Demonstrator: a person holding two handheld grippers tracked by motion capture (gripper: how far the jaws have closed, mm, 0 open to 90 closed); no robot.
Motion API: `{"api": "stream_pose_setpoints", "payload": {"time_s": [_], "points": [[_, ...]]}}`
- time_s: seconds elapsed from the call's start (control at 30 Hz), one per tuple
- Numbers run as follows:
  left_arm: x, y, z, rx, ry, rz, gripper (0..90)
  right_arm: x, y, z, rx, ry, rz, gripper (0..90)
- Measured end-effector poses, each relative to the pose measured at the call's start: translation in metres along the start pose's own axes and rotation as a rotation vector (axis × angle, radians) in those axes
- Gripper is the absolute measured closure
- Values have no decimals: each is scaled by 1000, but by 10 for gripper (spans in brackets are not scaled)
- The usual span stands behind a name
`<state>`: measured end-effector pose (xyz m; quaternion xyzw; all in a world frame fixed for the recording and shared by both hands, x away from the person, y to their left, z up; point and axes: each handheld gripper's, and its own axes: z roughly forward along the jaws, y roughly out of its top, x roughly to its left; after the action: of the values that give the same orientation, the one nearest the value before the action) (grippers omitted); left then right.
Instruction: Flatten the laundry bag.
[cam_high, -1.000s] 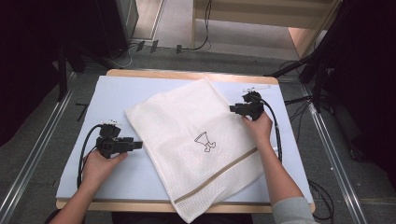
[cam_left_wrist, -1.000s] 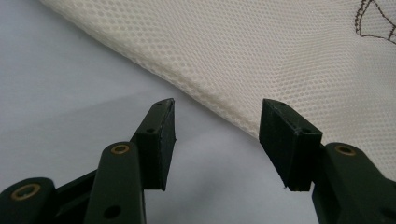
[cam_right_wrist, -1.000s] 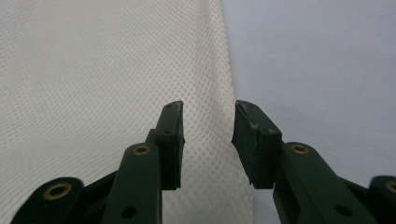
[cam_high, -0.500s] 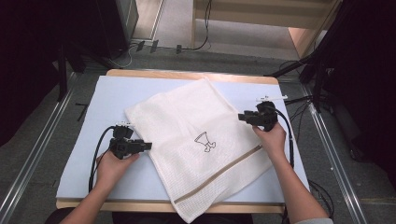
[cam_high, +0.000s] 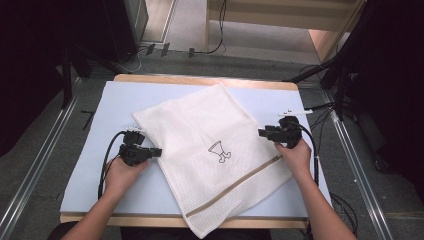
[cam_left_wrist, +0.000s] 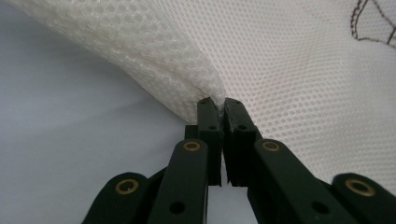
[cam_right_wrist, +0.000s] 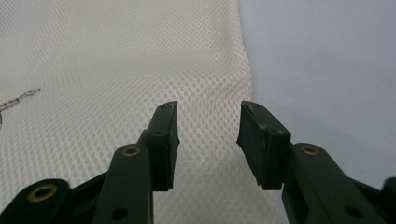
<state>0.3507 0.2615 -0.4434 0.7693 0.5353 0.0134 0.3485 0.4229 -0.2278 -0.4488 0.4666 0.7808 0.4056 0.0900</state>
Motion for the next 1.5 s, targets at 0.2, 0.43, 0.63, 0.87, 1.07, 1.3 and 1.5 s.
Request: {"api": "stream_pose_setpoints", "payload": {"time_s": [0.2,0.43,0.63,0.87,1.07,1.3,1.5], "points": [[25,13,-10,-35,10,-21,879,4,-2,-3,-4,7,3,578],[47,30,-8,-44,34,-29,876,10,-5,-3,3,15,-11,574],[61,47,-5,-59,73,-21,871,13,-12,-1,28,-2,-22,572],[75,61,0,-64,89,-12,860,7,-22,-3,35,-85,-41,577],[75,61,-3,-95,60,-32,719,-3,-31,2,65,-178,-37,573],[67,49,-14,-109,41,-36,563,3,-35,5,65,-203,-90,524],[52,41,-22,-103,46,-8,497,4,-39,6,37,-196,-94,470]]}}
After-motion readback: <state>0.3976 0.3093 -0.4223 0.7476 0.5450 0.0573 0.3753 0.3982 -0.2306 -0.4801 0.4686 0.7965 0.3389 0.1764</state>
